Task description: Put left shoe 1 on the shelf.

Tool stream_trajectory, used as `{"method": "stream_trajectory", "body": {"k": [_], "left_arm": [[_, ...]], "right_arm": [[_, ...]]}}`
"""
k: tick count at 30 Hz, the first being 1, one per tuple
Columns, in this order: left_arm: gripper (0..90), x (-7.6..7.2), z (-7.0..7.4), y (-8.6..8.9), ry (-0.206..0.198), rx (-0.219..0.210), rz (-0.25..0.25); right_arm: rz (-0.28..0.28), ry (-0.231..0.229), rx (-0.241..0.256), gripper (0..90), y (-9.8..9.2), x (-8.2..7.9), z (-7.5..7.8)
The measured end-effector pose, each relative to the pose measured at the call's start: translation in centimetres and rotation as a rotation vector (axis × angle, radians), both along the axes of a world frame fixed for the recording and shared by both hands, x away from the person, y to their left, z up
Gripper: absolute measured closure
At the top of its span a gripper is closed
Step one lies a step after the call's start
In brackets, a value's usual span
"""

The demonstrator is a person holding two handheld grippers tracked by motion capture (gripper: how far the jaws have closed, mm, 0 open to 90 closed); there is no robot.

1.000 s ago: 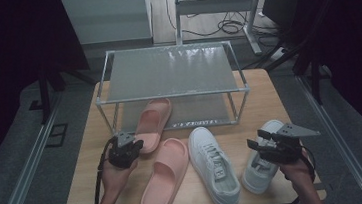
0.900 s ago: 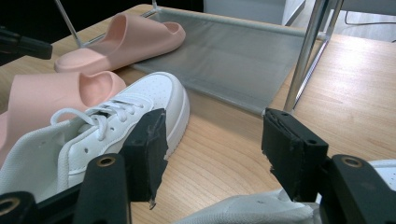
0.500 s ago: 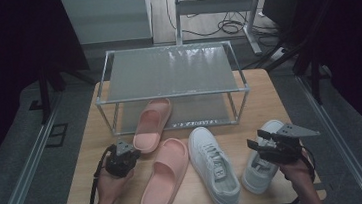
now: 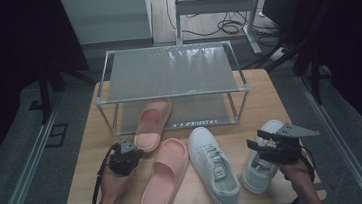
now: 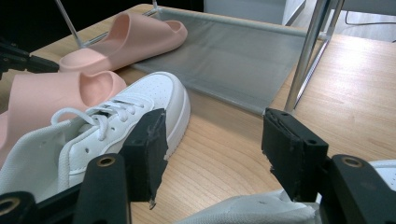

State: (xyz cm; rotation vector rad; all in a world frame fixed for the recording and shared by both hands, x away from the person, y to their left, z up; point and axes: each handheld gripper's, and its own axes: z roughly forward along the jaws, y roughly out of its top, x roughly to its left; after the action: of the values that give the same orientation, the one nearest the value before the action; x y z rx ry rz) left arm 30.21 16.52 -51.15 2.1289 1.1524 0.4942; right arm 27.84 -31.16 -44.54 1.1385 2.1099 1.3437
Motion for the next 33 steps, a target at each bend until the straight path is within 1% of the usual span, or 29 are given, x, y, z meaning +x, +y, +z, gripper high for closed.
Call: {"method": "stream_trajectory", "body": {"k": [2, 8, 16, 20, 33], "left_arm": [[90.0, 0.2, -0.1, -0.2, 0.000, 0.004, -0.001], [90.0, 1.0, -0.1, -0.8, -0.003, 0.000, -0.001], [90.0, 2.2, -0.1, -1.6, -0.006, 0.010, -0.003], [90.0, 2.8, -0.2, -2.0, -0.005, 0.006, 0.006], [90.0, 4.7, -0.2, -3.3, 0.000, 0.017, 0.007]], "right_arm": [[0.000, 0.000, 0.000, 41.1, 0.0, 0.0, 0.0], [-0.001, 0.001, -0.002, 41.1, 0.0, 0.1, -0.1], [0.000, 0.002, -0.001, 41.0, -0.1, 0.1, -0.1], [-0.001, 0.003, -0.001, 41.0, -0.1, 0.1, -0.1], [-0.003, 0.004, 0.001, 41.0, -0.1, 0.2, -0.2]]}}
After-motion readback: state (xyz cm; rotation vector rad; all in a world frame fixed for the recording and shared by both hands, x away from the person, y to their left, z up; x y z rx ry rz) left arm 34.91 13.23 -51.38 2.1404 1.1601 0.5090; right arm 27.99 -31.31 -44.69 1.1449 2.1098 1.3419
